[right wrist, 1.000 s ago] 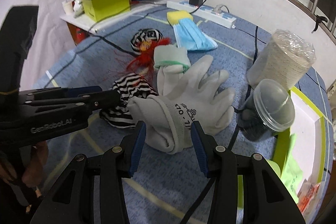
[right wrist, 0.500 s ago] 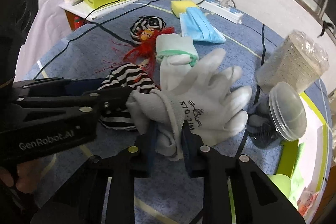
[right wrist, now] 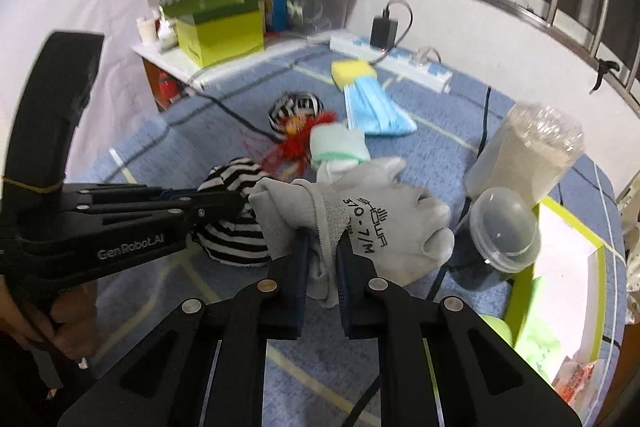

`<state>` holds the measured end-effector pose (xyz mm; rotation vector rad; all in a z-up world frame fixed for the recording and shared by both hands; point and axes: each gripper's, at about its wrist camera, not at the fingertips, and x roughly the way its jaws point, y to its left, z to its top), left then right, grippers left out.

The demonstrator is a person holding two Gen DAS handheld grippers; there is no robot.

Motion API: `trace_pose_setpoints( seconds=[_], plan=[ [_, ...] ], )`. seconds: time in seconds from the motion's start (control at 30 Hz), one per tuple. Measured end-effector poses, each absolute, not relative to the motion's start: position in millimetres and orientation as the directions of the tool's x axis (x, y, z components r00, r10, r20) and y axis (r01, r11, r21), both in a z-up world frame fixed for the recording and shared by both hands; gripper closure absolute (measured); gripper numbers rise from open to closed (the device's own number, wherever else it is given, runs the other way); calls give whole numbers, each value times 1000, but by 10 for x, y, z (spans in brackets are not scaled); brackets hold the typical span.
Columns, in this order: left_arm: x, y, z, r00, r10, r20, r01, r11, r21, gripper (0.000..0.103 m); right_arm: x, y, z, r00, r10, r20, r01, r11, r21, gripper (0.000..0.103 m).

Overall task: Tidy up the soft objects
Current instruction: 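Grasp the white glove with the right gripper while the left gripper grasps the striped sock, then carry the glove with the right gripper while the left gripper carries the sock over the tray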

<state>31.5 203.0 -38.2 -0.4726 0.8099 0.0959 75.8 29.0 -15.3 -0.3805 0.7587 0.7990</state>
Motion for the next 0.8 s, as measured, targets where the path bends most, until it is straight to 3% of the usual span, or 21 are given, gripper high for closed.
trace_pose_setpoints(
  seconds=[0.37, 0.8],
  plan=[
    [51, 1786, 122, 764, -48, -643, -215, 921, -325, 92, 463, -38, 347, 522, 605, -602, -766, 643, -18, 90],
    [140, 1260, 432, 789, -103, -606, -95, 954, -286, 92, 390, -518, 527, 600, 587, -544, -705, 709, -13, 90]
  ],
)
